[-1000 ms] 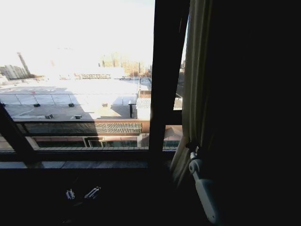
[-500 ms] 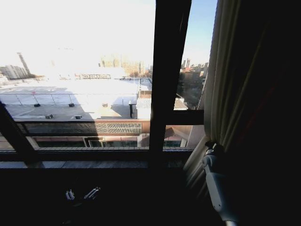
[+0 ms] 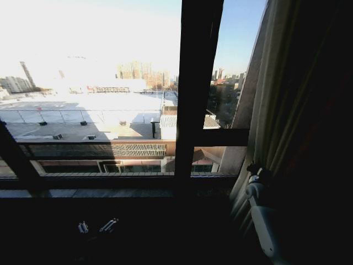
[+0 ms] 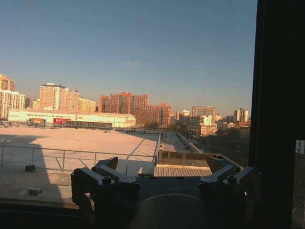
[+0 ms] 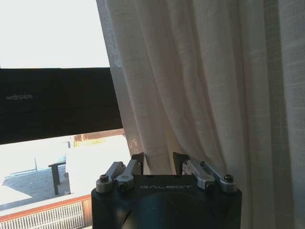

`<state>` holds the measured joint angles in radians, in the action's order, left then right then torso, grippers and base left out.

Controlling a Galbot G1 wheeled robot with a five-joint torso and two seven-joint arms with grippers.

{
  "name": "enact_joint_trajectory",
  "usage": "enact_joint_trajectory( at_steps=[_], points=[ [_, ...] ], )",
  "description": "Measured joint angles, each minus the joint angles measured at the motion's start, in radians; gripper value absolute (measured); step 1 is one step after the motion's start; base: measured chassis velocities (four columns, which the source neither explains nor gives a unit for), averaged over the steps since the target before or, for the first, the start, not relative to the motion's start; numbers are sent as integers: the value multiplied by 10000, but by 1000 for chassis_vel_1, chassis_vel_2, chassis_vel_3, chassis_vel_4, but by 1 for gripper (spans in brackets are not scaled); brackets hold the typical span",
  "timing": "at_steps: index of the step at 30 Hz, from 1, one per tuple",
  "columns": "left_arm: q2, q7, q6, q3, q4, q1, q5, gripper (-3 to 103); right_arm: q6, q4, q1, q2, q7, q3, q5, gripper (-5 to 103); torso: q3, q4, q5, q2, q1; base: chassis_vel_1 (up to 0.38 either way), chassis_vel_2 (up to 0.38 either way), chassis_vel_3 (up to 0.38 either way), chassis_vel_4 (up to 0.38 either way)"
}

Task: Open the curtains by pulling them apart, changing their state from closed to fully open.

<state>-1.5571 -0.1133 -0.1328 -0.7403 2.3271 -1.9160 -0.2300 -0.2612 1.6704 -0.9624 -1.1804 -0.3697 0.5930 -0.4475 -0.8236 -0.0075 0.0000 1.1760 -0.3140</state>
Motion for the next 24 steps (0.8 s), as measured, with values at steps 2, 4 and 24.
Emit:
enact_joint_trajectory(
  at_steps=[2,4,24],
  points=[
    [11,2,117,-16,27,107,3,100,-197,987,-690,-38,200,-264,-145,38,0,0,2,0,0,0,0,0,0],
    [35,6,235,-45,68,213,1,100,-417,2182,-1604,-83,653,-500,-168,50,1,-3,-1,0,0,0,0,0,0],
    [225,128,1277,-290,314,677,-900,100,-249,3973,-3274,-563,2203,-1192,3165,100,1,-1,3,0,0,10,6,-5,-5]
  ],
)
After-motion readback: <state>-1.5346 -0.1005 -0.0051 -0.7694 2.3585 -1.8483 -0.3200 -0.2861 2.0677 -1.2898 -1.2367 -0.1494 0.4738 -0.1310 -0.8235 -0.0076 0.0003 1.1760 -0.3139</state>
